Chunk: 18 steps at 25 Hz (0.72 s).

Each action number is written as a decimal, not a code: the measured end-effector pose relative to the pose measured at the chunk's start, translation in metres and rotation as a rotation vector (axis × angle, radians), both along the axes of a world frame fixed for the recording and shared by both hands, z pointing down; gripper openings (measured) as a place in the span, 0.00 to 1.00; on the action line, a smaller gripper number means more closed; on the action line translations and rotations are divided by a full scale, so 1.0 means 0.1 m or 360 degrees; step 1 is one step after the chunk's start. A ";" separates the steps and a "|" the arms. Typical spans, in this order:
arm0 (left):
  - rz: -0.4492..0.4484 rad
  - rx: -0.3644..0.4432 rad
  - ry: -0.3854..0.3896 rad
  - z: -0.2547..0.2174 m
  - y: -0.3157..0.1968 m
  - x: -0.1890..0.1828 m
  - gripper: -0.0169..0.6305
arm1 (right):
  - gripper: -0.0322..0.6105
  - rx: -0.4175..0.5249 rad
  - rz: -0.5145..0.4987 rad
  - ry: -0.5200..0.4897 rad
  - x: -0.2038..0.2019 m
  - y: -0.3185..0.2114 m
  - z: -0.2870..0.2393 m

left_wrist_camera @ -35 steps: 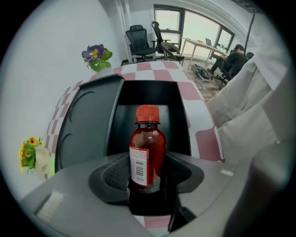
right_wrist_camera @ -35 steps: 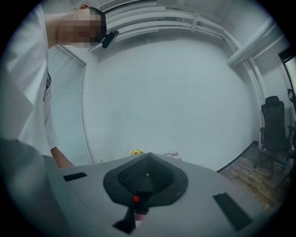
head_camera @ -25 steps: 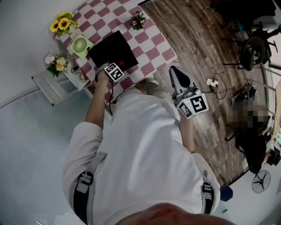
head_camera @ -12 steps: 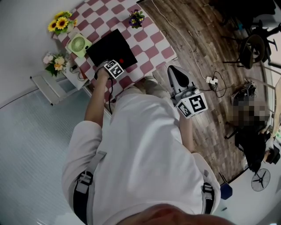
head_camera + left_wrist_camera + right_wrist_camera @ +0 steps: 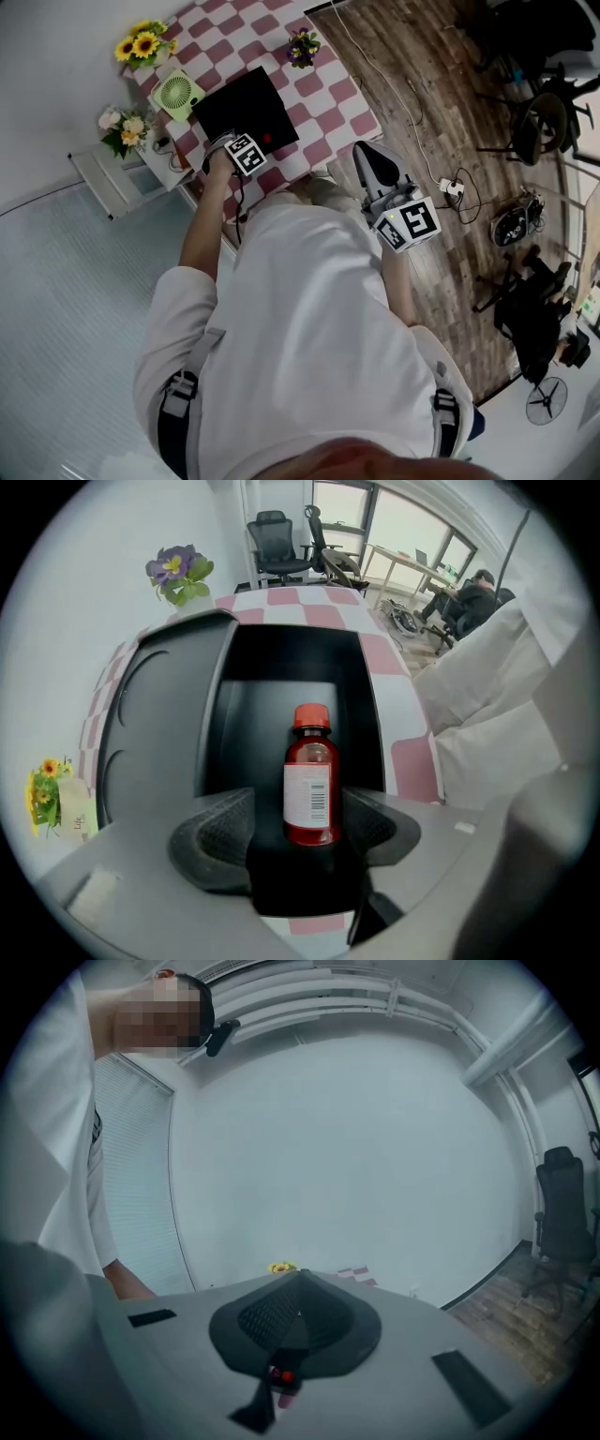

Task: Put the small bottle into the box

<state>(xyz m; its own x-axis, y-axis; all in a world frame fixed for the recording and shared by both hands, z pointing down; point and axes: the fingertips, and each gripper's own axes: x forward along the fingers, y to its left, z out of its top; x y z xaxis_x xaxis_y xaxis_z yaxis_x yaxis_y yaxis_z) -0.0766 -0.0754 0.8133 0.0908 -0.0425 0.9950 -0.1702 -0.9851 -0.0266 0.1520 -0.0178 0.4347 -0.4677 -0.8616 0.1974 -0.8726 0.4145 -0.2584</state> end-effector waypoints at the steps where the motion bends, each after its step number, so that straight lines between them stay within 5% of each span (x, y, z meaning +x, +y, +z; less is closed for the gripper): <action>1: -0.0010 0.0010 0.0015 -0.04 -0.01 -0.01 0.48 | 0.05 0.0003 -0.0014 -0.0001 -0.02 -0.02 0.00; 7: -0.0094 0.0095 0.0147 -0.36 -0.07 -0.01 0.46 | 0.05 0.0013 -0.0100 -0.0010 -0.16 -0.12 -0.01; 18: -0.0430 0.0241 0.0531 -1.16 -0.03 0.01 0.15 | 0.05 0.0036 -0.0331 -0.0028 -0.52 -0.28 -0.01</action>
<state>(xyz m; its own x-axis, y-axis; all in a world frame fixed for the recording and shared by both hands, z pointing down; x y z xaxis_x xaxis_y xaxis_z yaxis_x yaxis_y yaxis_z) -0.0752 -0.0780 0.6971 0.3709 -0.2514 0.8940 -0.4440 -0.8935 -0.0670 0.0999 -0.0457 0.4337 -0.6389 -0.7504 0.1694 -0.7632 0.5909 -0.2615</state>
